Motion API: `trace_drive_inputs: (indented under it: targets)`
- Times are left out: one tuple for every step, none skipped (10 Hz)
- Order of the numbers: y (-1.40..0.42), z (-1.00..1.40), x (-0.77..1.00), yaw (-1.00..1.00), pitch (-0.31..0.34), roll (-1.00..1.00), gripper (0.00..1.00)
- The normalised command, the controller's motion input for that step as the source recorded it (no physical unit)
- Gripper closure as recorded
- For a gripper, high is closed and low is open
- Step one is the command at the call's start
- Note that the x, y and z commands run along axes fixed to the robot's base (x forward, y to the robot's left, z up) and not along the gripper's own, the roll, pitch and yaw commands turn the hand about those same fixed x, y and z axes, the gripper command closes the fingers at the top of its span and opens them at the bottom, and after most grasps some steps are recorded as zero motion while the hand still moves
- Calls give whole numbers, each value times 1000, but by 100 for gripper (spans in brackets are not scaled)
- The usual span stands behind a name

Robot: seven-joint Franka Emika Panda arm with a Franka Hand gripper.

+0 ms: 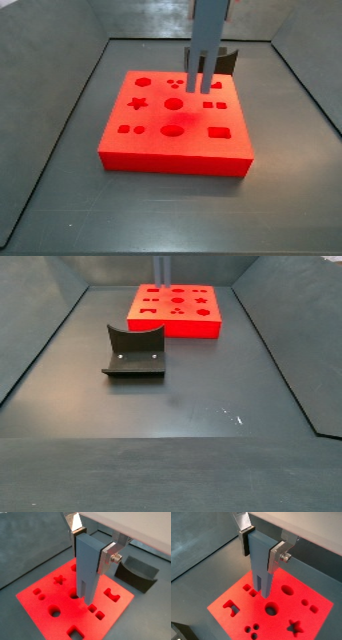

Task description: Insert the double-square object.

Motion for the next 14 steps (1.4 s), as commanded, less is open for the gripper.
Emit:
trace_drive_inputs:
  targets:
    - [0,-466,797,-86,-34,-31,100]
    - [0,-437,671,0,0,0,100]
    - [0,-314,583,0,69,30,100]
    - [80,-194,409,0,154,101,100]
    - [83,-171,180,0,113,116,100]
    - [20,-214,34,60,86,134,100]
    - [0,-343,200,51,77,94,100]
    - [0,-326,140,37,69,104,100]
    - [31,-349,180,14,66,104,100]
    - [20,-366,260,0,79,99,100]
    - [0,-406,200,0,54,103,100]
    - [0,-563,0,123,14,163,100]
    - [0,-511,-89,349,0,229,100]
    - [0,-443,-91,349,0,213,100]
